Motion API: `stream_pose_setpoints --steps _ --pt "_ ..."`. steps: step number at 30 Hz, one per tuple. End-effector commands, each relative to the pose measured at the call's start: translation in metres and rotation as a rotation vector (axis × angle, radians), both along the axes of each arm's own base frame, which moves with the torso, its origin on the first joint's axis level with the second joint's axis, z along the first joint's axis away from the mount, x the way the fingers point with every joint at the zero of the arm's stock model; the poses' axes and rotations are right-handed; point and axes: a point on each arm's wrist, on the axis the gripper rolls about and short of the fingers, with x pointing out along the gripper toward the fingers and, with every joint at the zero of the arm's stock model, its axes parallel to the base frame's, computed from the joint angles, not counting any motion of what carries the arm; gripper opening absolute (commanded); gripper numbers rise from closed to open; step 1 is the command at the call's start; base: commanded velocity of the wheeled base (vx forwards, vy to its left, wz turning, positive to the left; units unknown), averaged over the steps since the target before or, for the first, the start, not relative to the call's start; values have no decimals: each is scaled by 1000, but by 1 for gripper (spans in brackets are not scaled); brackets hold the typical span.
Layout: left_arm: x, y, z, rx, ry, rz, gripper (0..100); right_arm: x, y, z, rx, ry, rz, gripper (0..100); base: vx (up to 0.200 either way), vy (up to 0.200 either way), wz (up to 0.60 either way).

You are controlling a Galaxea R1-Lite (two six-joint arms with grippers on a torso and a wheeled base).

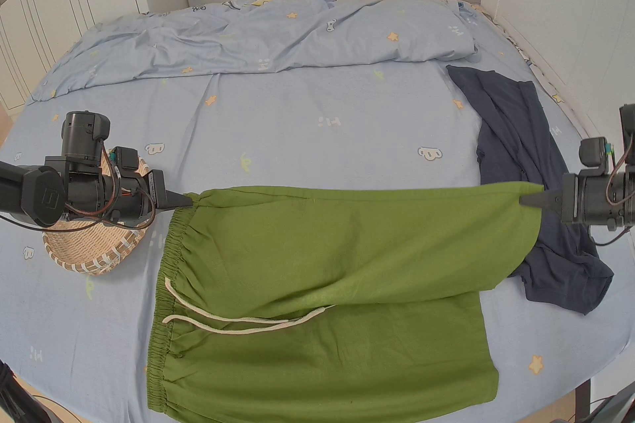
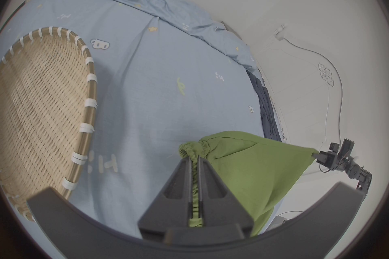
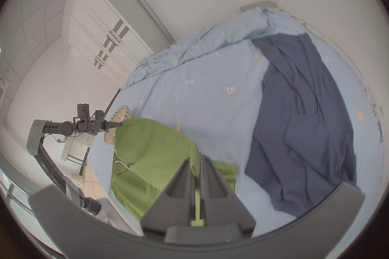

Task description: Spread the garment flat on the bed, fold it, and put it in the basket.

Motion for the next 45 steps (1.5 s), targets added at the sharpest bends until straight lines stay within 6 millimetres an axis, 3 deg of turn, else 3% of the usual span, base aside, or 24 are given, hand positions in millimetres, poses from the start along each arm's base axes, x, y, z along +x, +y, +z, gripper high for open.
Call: stream_pose_setpoints --steps 1,12,20,22,23,34,45 --pt "0 13 6 -2 -29 36 0 24 6 13 -38 -40 4 0 0 0 0" --pt "3 29 6 8 -75 86 0 88 22 12 -85 -131 -25 0 0 0 0" --pt "5 35 6 11 -90 105 0 121 35 10 -80 -170 -11 0 0 0 0" --pt "5 35 6 11 -90 105 0 121 35 10 -80 -170 -11 0 0 0 0" --pt "7 40 6 13 -111 120 0 135 38 10 -75 -202 -13 0 0 0 0" --pt "19 46 -1 16 -150 135 0 177 46 7 -71 -250 -26 0 0 0 0" --pt "36 47 -19 27 -164 130 0 203 48 -18 -76 -244 -34 0 0 0 0"
